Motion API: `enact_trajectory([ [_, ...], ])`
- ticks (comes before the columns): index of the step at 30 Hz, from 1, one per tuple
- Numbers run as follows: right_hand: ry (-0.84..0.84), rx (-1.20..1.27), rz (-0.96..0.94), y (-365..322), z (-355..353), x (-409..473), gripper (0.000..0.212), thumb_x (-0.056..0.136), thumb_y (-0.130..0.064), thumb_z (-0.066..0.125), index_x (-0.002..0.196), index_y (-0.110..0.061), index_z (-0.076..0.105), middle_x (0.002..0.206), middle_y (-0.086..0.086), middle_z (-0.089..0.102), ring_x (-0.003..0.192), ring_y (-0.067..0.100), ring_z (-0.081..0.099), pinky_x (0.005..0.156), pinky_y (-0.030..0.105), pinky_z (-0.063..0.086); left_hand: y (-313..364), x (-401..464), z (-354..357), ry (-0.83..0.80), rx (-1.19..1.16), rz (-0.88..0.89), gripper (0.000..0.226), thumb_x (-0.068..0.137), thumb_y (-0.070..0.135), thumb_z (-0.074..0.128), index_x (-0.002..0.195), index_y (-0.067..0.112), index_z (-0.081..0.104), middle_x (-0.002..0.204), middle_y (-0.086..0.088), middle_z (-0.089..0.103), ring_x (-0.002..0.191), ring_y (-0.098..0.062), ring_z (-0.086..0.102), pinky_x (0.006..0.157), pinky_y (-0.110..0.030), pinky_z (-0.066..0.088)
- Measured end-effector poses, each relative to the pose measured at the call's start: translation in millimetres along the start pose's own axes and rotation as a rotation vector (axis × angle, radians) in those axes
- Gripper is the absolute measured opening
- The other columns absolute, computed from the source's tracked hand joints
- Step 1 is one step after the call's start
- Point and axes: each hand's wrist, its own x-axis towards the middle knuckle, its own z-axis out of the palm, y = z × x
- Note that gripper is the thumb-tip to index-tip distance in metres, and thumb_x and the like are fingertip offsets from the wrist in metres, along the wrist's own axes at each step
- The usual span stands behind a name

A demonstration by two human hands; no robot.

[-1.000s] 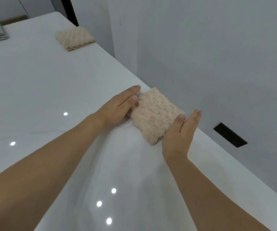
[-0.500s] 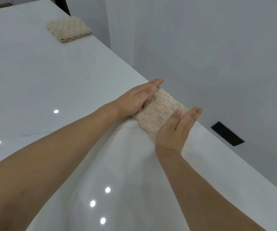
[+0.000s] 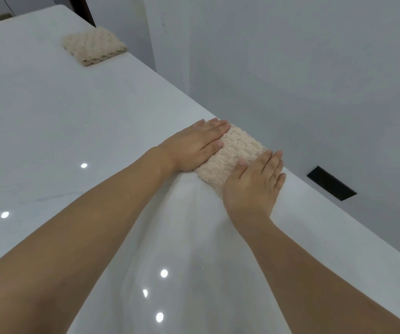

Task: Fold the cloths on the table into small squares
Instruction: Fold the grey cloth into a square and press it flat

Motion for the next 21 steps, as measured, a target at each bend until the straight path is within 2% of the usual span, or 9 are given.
enact_trajectory([
  [6,-0.027,-0.020,-0.012,1.9,-2.7,0.5,0.066,0.102,-0.040,0.016,0.152,-0.002,-0.005,0.161,0.013,-0.013,0.149,0.022,-0.011,0.120,0.040,-0.007,1.7,0.8,-0.6,-0.011,-0.006,-0.030,0.052,0.108,0.032,0.028,0.157,0.016,0.023,0.164,-0.001,0.021,0.152,-0.013,0.011,0.122,-0.028,0.001],
  [9,-0.028,0.029,-0.038,3.3,-11.7,-2.7,0.066,0.102,-0.040,0.016,0.152,-0.002,-0.004,0.161,0.012,-0.012,0.149,0.021,-0.010,0.121,0.038,-0.007,10.4,-5.9,-2.9,0.104,-0.037,-0.087,0.051,0.107,0.032,0.029,0.155,0.014,0.026,0.162,-0.002,0.025,0.151,-0.014,0.016,0.119,-0.022,0.005],
  [11,-0.011,0.015,-0.109,8.4,-21.7,-7.6,0.065,0.103,-0.040,0.016,0.152,-0.002,-0.002,0.161,0.012,-0.010,0.149,0.020,-0.010,0.121,0.037,-0.007,16.2,-13.4,-4.3,0.178,0.007,-0.100,0.053,0.107,0.034,0.026,0.155,0.011,0.026,0.162,-0.004,0.025,0.151,-0.016,0.016,0.121,-0.026,0.006],
  [14,-0.035,-0.035,-0.197,18.3,-37.4,-18.8,0.064,0.103,-0.038,0.018,0.153,-0.003,-0.002,0.161,0.011,-0.010,0.149,0.020,-0.010,0.121,0.035,-0.007,26.1,-31.5,-2.1,0.190,0.122,-0.117,0.062,0.103,0.041,0.018,0.155,0.007,0.023,0.163,-0.009,0.023,0.152,-0.022,0.014,0.124,-0.036,0.008],
  [21,-0.111,-0.152,-0.331,45.1,-47.1,-69.9,0.064,0.102,-0.037,0.020,0.153,-0.003,0.001,0.162,0.012,-0.008,0.149,0.022,-0.008,0.121,0.038,-0.006,59.9,-97.7,10.3,0.203,0.295,-0.175,0.065,0.102,0.044,0.014,0.156,0.008,0.019,0.165,-0.009,0.015,0.153,-0.023,0.007,0.122,-0.033,-0.002],
])
